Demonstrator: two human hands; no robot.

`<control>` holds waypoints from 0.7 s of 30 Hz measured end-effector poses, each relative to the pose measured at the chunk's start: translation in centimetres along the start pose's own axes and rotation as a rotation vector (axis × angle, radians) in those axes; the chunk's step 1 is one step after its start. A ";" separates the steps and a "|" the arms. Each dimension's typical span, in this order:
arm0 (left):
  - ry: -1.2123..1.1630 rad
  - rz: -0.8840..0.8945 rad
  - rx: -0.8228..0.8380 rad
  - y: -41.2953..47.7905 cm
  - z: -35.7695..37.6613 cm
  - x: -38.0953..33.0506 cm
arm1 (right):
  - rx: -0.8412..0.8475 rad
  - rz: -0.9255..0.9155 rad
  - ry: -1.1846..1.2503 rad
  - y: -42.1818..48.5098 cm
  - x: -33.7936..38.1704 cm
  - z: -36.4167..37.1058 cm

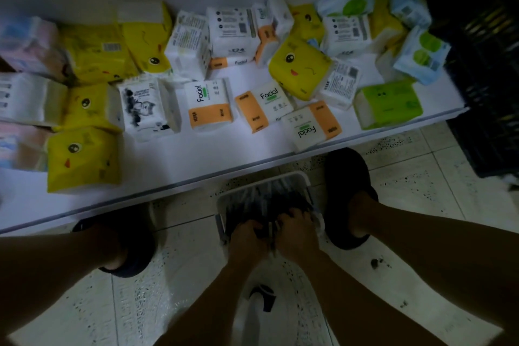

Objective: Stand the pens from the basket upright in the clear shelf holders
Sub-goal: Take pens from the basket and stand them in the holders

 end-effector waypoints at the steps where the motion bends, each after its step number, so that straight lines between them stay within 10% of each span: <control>1: -0.010 0.000 -0.011 0.1 -0.1 0.0 | -0.027 -0.002 0.015 0.1 0.1 -0.2; 21: -0.294 0.040 -0.196 -3.1 -5.7 1.8 | 0.209 -0.077 0.018 1.9 2.6 1.3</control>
Point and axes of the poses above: each hand's wrist, its own y-axis towards the middle knuckle, its own z-axis out of the palm, x = y × z, the point moved 7 cm from there along y, towards the middle knuckle, and after that the axes turned 4 degrees about -x, right-handed, at the moved point
